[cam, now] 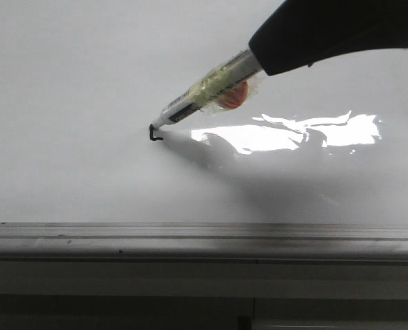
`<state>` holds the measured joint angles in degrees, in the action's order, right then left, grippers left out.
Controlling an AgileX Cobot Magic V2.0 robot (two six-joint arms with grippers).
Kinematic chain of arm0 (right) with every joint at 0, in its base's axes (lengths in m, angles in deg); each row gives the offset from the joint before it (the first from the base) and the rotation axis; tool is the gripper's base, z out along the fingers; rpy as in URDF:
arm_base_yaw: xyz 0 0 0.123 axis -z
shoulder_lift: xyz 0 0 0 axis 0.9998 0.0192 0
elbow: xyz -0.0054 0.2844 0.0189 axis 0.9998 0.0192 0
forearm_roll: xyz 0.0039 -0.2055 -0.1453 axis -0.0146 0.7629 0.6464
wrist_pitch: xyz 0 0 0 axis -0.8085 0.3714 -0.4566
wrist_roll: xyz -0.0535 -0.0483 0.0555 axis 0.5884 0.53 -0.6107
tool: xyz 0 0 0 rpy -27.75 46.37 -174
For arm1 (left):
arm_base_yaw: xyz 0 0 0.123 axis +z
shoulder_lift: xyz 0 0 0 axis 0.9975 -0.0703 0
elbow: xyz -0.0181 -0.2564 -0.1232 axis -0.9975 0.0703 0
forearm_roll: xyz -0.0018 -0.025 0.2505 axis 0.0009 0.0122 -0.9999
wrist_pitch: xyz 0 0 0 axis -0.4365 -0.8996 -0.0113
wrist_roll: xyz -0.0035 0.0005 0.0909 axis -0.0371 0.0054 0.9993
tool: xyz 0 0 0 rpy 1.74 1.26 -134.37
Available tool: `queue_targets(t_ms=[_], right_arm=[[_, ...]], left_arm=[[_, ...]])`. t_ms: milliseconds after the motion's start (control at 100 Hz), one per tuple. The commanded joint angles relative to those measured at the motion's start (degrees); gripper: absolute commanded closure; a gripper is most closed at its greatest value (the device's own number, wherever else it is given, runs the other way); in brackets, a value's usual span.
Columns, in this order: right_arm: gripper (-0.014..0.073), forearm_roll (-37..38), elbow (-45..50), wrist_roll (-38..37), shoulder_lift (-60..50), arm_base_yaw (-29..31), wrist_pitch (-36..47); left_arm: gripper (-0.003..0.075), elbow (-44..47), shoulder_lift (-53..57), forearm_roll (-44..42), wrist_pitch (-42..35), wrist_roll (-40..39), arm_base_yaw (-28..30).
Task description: Write number 0 on whiteboard
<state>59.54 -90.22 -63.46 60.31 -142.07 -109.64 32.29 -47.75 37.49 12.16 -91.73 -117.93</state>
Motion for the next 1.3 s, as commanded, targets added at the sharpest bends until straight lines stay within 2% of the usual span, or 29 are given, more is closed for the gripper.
queue_targets(t_ms=[0, 350, 590, 1090, 1290], right_arm=[[0.0662, 2.3, -1.8, 0.2, -0.9, 0.9, 3.5], [0.0662, 2.3, -1.8, 0.2, -5.5, 6.7, 1.2], [0.0662, -1.7, -1.6, 0.2, -5.5, 6.5, -3.8], [0.0662, -8.0, 2.2, 0.2, -4.7, 6.2, -0.6], [0.0662, -8.0, 2.2, 0.4, -1.2, 2.3, 0.8]], left_arm=[[0.074, -1.6, -0.4, 0.1, -4.4, -0.6, 0.1], [0.074, -1.6, -0.4, 0.1, -5.3, -0.6, 0.1], [0.074, -1.6, -0.4, 0.1, -5.3, -0.6, 0.1], [0.074, -1.6, -0.4, -0.1, -5.3, -0.6, 0.1], [0.074, -1.6, -0.4, -0.1, -5.3, -0.6, 0.1]])
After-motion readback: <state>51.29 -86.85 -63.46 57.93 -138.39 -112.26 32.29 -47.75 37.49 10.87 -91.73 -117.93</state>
